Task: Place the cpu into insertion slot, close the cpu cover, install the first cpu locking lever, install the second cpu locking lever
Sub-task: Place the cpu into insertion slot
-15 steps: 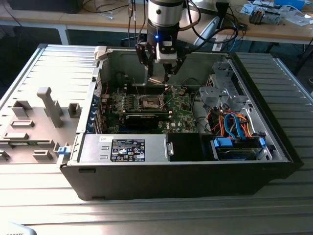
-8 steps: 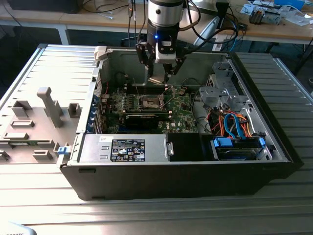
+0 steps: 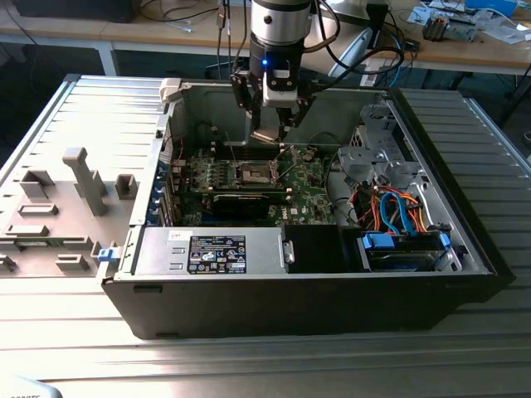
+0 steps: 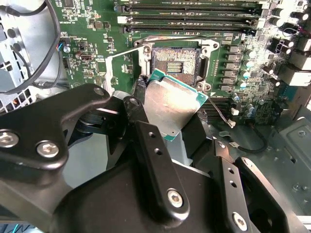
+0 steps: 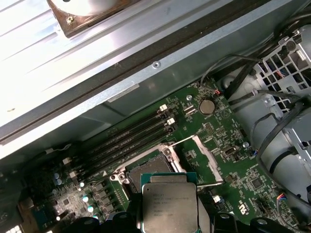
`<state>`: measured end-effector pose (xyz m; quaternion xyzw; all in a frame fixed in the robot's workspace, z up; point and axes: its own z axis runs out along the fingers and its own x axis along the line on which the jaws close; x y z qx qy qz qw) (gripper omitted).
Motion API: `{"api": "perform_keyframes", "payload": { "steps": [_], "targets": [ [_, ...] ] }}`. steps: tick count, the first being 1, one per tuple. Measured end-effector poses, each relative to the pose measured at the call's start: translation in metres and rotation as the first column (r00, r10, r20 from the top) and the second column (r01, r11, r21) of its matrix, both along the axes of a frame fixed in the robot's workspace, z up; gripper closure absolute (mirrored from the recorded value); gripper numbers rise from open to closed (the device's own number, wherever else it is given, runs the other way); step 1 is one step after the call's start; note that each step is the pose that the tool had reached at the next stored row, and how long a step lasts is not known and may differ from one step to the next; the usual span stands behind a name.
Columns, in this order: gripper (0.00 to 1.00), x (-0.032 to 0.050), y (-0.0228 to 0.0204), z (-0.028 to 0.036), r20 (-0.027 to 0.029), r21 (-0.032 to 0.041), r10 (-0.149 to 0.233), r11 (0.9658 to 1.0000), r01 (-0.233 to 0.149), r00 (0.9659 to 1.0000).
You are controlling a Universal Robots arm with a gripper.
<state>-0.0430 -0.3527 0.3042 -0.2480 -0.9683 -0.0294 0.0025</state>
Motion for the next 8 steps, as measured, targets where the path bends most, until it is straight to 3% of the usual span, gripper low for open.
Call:
{"api": "perform_keyframes", "payload": {
  "steps": [8],
  "targets": [
    [0.45,0.0,0.0,0.0,0.0,0.0,-0.025,0.9997,0.025,0.9997]
  ]
}}
